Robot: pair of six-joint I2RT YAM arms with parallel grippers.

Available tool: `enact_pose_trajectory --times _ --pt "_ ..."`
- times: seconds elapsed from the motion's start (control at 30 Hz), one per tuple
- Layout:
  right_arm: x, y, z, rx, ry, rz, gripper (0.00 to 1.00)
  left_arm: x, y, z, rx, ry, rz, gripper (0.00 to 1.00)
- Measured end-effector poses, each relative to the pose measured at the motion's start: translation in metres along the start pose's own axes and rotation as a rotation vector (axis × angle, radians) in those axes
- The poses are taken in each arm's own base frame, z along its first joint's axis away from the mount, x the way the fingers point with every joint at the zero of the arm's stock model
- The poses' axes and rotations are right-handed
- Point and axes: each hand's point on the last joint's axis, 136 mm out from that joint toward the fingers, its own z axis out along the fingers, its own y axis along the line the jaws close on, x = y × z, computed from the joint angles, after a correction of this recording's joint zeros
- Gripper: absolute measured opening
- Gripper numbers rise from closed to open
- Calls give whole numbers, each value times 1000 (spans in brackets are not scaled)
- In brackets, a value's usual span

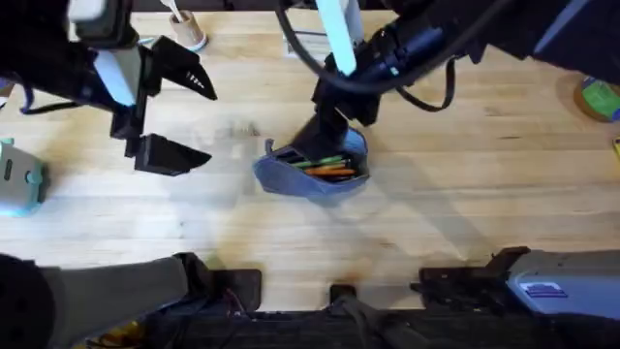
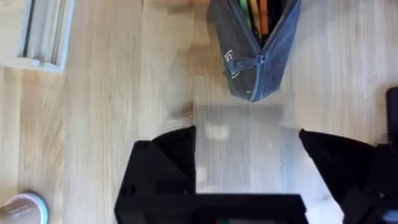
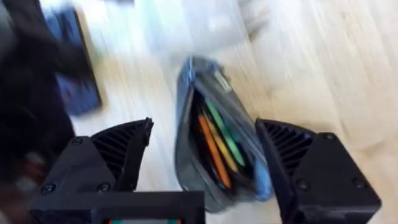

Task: Unzip the bag, pick up the pens from the table one at a time and place them inside, then zip the bag closed.

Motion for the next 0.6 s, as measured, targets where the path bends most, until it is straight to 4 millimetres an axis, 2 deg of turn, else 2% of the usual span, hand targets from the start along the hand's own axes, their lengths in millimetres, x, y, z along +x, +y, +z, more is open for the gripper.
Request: enact_pose_trajectory --times 0.13,0.23,0.6 --pt "-17 -3 5 -18 -66 166 997 12 -5 17 11 -10 25 995" --pt "-21 -8 16 -36 -73 287 997 18 -8 30 7 -26 34 995" --pt "7 -27 74 -65 66 754 997 32 -15 61 -15 -76 35 995"
